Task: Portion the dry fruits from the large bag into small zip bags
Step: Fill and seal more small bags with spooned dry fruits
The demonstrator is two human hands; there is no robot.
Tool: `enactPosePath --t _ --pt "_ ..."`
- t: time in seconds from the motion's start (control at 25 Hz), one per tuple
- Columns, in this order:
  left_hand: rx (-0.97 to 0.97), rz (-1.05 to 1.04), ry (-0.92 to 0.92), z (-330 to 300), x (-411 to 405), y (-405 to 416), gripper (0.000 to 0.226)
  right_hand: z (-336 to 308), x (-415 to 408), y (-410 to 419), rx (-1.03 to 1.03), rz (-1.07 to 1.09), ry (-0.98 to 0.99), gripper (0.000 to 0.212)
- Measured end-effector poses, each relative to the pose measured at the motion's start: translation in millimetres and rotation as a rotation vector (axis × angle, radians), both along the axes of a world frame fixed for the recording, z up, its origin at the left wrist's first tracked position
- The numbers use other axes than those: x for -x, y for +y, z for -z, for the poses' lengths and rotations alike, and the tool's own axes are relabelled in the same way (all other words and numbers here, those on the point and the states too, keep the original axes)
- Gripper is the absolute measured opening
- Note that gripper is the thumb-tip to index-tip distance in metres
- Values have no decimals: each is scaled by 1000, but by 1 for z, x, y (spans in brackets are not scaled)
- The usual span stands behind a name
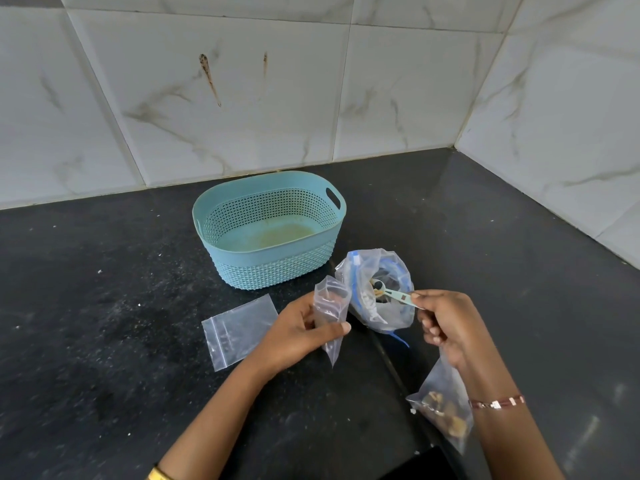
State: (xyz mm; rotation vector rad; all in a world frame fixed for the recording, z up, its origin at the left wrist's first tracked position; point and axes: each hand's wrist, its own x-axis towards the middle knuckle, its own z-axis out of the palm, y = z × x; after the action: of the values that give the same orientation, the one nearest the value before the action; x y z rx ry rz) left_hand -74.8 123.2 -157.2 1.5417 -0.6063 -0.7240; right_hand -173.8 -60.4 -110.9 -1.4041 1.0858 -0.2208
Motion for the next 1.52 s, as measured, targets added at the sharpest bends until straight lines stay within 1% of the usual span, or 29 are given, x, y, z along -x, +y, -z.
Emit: enactPosePath --t 0.08,0.32,0.52,0.6,0.64,0.68,0.8,0.88,0.96,1.0,1.12,1.2,1.36,1.44,1.52 --pt "-39 23 -80 -1 1 3 27 -1 4 -1 -12 -2 3 14" --pt "-90 23 -196 3 4 3 29 -8 13 -3 -48 -6 -51 17" --pt "-118 -4 -285 1 6 2 28 -26 21 3 -48 -36 -167 17" --pt "-119 -2 -299 0 7 1 28 -32 21 12 -15 -68 -213 15" --pt "-118 -1 -293 0 7 1 28 -33 21 18 43 -95 -219 16" --pt "-115 -1 -283 -1 7 1 29 -34 20 26 149 -144 -202 16" --pt "-89 2 -264 0 6 1 33 -27 19 53 687 -388 -89 19" --pt "-74 1 -267 2 5 1 35 -19 20 65 1086 -455 -104 23" --pt "-60 0 -255 3 3 2 34 -13 18 64 1361 -510 -117 30" --pt "-54 1 -251 3 2 2 33 -11 17 62 1439 -526 -117 34" --pt "-51 8 -235 2 2 2 33 -12 21 60 1524 -508 -143 33" --pt "-56 7 -222 1 2 2 33 -14 23 60 1528 -479 -203 30" --pt "-49 8 -208 3 2 2 34 -12 21 59 1535 -477 -203 31" --pt "-55 7 -190 5 1 2 34 -11 21 58 1499 -432 -247 30" --pt "-63 11 -178 6 0 2 36 -10 21 57 1416 -403 -305 29"
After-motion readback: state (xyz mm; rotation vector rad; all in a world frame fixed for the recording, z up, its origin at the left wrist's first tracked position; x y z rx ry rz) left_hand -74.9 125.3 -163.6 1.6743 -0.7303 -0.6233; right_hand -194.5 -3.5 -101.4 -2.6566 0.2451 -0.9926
